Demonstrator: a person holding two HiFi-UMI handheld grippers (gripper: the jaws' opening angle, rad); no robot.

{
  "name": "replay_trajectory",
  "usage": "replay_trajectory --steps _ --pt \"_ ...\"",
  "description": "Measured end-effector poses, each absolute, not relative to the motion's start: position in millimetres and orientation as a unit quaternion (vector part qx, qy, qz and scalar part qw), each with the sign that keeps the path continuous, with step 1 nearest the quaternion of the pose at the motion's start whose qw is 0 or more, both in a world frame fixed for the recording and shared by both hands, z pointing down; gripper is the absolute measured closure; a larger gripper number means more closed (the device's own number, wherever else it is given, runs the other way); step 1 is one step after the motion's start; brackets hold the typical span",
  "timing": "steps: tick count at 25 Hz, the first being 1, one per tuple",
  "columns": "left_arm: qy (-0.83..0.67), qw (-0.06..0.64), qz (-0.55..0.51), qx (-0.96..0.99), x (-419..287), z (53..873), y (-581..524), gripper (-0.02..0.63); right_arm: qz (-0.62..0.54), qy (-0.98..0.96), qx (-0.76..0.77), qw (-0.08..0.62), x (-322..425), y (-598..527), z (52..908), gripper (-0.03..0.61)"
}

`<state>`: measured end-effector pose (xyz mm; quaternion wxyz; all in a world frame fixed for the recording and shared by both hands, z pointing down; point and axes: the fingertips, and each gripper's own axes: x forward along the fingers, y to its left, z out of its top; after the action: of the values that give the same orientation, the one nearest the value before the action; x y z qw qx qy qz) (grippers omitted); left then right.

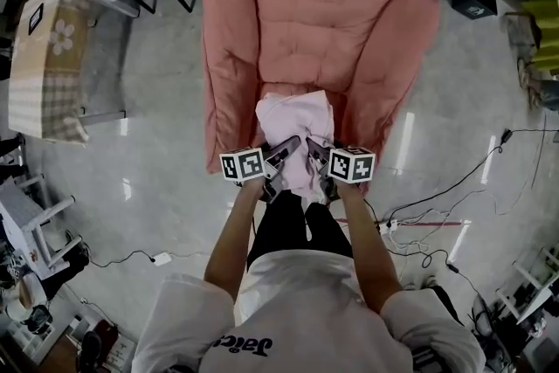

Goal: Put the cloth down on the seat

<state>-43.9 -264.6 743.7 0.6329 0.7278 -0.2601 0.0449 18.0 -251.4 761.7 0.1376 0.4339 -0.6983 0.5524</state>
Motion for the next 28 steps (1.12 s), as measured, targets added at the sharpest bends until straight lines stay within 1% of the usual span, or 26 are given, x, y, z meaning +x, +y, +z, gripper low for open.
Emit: replay_trajectory --steps 6,9,17,24,26,28 --pt "-0.253 0.653 0.052 0.712 -35.8 807.8 -295.2 0.393 0.562 -0.678 0.449 0.146 24.5 -284.8 817.1 0.382" --pt "-0.254 0.664 0.057 0.701 -36.8 843.9 -307.9 0.393 0.570 -0.666 0.453 0.164 26.1 -295.3 856.0 0.382" --pt "-0.274 0.669 0.110 0.683 -37.0 942.2 -321.5 0.390 0.589 -0.623 0.475 0.197 25.9 -308.5 947.5 0.382" --pt "-0.307 0.629 0.181 0.691 -48.5 999.5 -322.4 0.370 0.614 -0.580 0.490 0.214 24.2 -299.1 1013.7 0.380" --pt "-0.313 0.618 0.198 0.693 -49.4 1007.2 -321.9 0.362 0.615 -0.573 0.495 0.218 26.2 -296.9 1023.9 0.368" --pt "-0.320 0.621 0.201 0.687 -52.6 1011.4 -320.9 0.348 0.614 -0.575 0.493 0.221 25.5 -296.5 1027.8 0.360"
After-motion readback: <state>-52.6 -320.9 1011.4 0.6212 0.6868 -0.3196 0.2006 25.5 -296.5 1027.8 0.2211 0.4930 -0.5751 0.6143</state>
